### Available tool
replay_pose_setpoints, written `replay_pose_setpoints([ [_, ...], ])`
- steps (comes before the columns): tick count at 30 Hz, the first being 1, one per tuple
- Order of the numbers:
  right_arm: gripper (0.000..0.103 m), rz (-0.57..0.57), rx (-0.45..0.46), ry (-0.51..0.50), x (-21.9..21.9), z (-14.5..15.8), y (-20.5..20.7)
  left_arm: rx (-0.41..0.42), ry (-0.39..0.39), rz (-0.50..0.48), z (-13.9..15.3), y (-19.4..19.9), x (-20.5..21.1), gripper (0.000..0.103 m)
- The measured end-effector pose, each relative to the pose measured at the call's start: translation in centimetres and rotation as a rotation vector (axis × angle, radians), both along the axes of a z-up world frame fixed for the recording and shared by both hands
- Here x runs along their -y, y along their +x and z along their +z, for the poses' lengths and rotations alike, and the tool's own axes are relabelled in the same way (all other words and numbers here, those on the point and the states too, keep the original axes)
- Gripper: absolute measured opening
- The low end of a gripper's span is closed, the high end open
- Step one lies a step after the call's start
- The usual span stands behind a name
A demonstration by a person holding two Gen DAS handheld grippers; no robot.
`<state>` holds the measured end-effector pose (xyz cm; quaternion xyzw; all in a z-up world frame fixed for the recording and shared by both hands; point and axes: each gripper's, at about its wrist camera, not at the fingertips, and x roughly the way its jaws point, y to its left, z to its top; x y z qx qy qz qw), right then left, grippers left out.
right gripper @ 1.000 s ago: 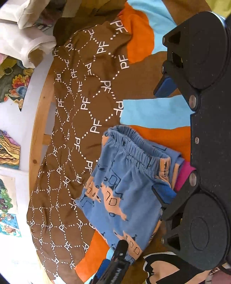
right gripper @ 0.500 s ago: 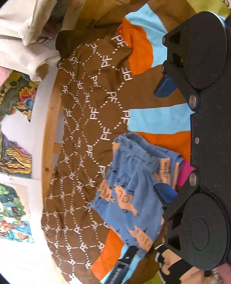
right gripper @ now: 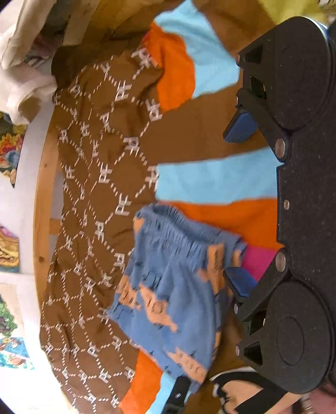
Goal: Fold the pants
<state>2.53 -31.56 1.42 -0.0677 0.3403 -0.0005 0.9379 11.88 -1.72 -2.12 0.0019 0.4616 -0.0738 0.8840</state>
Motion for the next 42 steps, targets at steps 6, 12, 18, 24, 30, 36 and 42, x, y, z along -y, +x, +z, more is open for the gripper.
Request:
replay_pose_setpoints([
  [6,0.102,-0.067,0.014,0.059,2.4,1.3,-1.6,-0.014,-0.013,-0.03,0.4,-1.1,-0.6,0.103],
  [12,0.102,-0.02,-0.001,0.26,3.7,2.1,-1.2,0.126,-0.166,0.021,2.0,-1.9,-2.2,0.103],
  [18,0.102,0.074,-0.043,0.332,3.4,2.5,-0.1,0.129,-0.267,0.008,2.1,-1.1,-2.4,0.103],
  [24,0.102,0.043,-0.011,0.406,1.3,1.7,-0.6,0.065,-0.289,-0.031,0.4,-1.2,-1.9,0.103],
  [30,0.102,0.024,0.024,0.514,0.4,1.4,-0.7,0.15,-0.33,-0.069,-0.3,-1.6,-2.1,0.103],
  [36,0.102,0.016,0.0,0.472,1.3,0.3,-1.5,0.162,-0.404,-0.035,-1.2,-0.2,-2.1,0.103],
  [42,0.102,0.031,0.036,0.446,2.8,0.5,-1.7,0.144,-0.356,-0.146,-0.7,1.1,-0.9,0.103],
])
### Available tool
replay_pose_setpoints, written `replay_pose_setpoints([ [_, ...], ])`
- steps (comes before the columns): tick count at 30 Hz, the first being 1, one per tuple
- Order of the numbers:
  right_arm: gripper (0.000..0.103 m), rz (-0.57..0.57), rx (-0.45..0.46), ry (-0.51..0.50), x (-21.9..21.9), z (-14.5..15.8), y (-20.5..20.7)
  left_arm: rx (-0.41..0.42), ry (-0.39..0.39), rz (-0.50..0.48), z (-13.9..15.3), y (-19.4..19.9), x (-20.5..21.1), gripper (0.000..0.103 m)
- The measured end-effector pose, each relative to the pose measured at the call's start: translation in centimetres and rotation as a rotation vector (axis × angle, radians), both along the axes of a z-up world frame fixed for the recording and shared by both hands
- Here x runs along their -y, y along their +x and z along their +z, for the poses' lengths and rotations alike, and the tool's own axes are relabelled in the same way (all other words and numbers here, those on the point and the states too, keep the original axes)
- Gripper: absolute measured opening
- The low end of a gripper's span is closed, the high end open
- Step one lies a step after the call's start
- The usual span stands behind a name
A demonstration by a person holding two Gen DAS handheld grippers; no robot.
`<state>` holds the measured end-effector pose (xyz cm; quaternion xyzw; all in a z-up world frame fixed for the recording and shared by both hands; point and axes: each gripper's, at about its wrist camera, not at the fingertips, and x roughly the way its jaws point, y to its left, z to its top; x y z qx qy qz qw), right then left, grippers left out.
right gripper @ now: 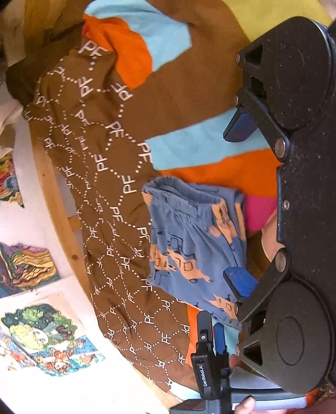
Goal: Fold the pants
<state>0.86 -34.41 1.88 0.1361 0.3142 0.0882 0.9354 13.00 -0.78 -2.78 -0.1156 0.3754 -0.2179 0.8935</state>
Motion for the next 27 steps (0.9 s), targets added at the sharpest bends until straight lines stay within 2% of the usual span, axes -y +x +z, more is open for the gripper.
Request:
replay_pose_setpoints([
  [3,0.102,0.024,0.032,0.003,0.9,0.5,0.3,0.006,0.017,-0.037,0.0,0.1,0.1,0.103],
  [8,0.102,0.002,0.054,0.056,2.1,0.9,1.2,-0.008,-0.058,-0.014,-0.9,-0.5,-0.4,0.103],
  [11,0.102,0.002,0.054,0.109,2.5,0.6,1.4,0.003,-0.066,-0.008,-1.1,-0.8,-0.2,0.103],
  [17,0.102,0.119,0.072,0.171,3.4,0.6,3.1,-0.028,-0.101,-0.078,-1.0,-0.1,-0.1,0.103],
  [21,0.102,0.193,0.082,0.24,4.9,0.6,6.7,-0.055,-0.14,-0.139,-1.6,0.7,-0.5,0.103],
  [27,0.102,0.31,0.011,0.323,5.7,-0.5,13.4,-0.047,-0.165,-0.27,-2.2,1.8,-0.3,0.103],
])
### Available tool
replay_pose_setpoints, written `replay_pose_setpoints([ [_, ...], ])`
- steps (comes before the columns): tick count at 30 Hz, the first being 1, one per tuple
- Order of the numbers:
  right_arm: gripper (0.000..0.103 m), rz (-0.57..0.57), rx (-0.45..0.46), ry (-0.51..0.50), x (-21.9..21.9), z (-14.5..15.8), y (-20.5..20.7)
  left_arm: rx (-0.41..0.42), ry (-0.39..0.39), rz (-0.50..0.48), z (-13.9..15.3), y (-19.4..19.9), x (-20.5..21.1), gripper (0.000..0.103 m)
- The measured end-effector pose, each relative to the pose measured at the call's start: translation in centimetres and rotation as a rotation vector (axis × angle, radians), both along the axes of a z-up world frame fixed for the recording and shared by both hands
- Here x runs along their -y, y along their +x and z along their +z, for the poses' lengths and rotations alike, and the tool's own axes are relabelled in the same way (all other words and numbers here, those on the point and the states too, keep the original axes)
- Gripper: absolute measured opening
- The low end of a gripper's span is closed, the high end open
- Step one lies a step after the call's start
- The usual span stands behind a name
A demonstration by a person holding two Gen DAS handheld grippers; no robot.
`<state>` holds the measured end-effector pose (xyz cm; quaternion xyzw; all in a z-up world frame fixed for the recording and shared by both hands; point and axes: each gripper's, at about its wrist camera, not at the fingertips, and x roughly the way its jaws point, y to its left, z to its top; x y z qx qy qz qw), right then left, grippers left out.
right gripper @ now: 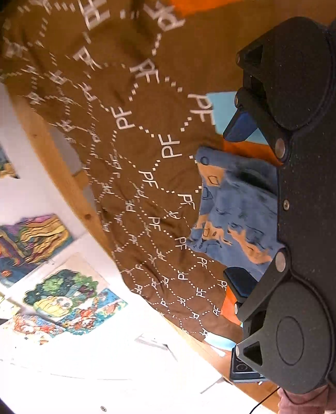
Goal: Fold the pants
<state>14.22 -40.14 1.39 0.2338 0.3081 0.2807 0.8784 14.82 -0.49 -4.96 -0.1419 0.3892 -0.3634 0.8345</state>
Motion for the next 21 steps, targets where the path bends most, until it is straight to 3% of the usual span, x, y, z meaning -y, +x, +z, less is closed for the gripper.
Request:
replay_pose_setpoints([
  [3,0.102,0.082,-0.057,0.018,-0.4,-0.7,3.3,-0.017,-0.029,-0.022,-0.1,0.5,-0.3,0.103],
  [8,0.102,0.107,-0.11,0.063,-0.6,-1.8,6.1,-0.078,-0.095,0.0,-0.3,1.7,-1.3,0.103],
  [13,0.102,0.188,-0.139,0.122,-0.9,-2.4,5.8,-0.134,-0.164,0.036,-0.9,2.6,-2.1,0.103],
  [16,0.102,0.257,-0.15,0.145,-1.7,-2.7,4.9,-0.117,-0.145,0.031,-0.9,2.4,-1.7,0.103],
  [21,0.102,0.264,-0.176,0.188,-1.7,-2.8,4.7,-0.132,-0.147,0.034,-0.8,2.6,-1.5,0.103],
])
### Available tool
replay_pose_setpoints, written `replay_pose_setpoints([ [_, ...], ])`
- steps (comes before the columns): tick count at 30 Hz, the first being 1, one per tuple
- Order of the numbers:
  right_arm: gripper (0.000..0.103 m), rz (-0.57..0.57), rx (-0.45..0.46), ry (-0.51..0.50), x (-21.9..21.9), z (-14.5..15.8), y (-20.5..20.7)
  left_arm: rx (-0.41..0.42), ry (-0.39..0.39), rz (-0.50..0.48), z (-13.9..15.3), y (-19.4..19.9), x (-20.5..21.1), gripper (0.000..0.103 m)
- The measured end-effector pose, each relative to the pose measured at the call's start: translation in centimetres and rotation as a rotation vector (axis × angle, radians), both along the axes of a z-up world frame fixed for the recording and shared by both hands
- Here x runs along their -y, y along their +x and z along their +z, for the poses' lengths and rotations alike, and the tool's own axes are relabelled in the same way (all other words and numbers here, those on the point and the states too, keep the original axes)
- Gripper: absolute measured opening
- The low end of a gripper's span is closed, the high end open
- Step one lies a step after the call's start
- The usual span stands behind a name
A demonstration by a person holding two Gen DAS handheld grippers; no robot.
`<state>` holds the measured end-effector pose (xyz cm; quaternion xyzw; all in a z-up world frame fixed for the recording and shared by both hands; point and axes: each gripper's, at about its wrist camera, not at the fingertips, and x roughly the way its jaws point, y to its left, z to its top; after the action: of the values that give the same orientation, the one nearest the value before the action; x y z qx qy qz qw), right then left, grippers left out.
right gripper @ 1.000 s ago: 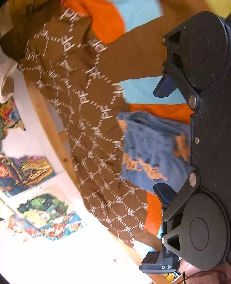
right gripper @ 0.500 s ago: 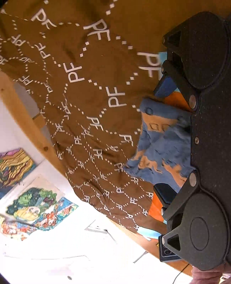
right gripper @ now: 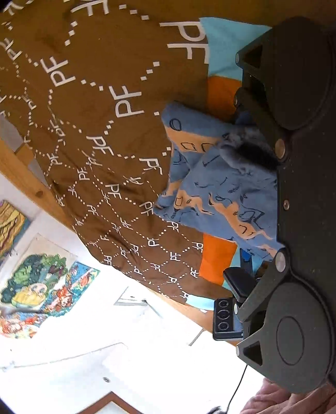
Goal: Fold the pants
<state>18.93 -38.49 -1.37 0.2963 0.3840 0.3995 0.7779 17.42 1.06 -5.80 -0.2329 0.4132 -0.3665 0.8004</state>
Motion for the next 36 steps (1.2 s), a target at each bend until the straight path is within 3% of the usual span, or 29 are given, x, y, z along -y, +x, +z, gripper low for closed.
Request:
replay_pose_setpoints([
  [5,0.103,-0.033,-0.058,0.034,0.3,-0.1,1.0,-0.016,0.031,-0.029,0.1,0.1,0.3,0.103],
  [12,0.102,-0.131,0.035,-0.053,-1.5,0.1,-1.5,-0.065,0.009,0.012,0.2,0.1,0.1,0.1],
  [24,0.093,-0.211,0.126,-0.144,-2.9,-0.4,-3.1,-0.145,0.045,0.114,-0.3,0.7,-0.9,0.063],
  [27,0.083,-0.238,0.118,-0.131,-2.3,-0.6,-3.2,-0.159,0.044,0.128,-0.4,0.9,-1.2,0.058],
  [30,0.065,-0.283,0.1,-0.108,-1.4,-1.1,-3.4,-0.17,0.05,0.143,-0.5,0.9,-1.3,0.049],
  [32,0.047,-0.324,0.073,-0.094,-0.8,-1.5,-3.4,-0.178,0.054,0.146,-0.6,0.9,-1.4,0.043],
  [36,0.046,-0.346,0.064,-0.126,-1.1,-1.5,-3.4,-0.202,0.049,0.154,-0.7,1.2,-1.7,0.04],
])
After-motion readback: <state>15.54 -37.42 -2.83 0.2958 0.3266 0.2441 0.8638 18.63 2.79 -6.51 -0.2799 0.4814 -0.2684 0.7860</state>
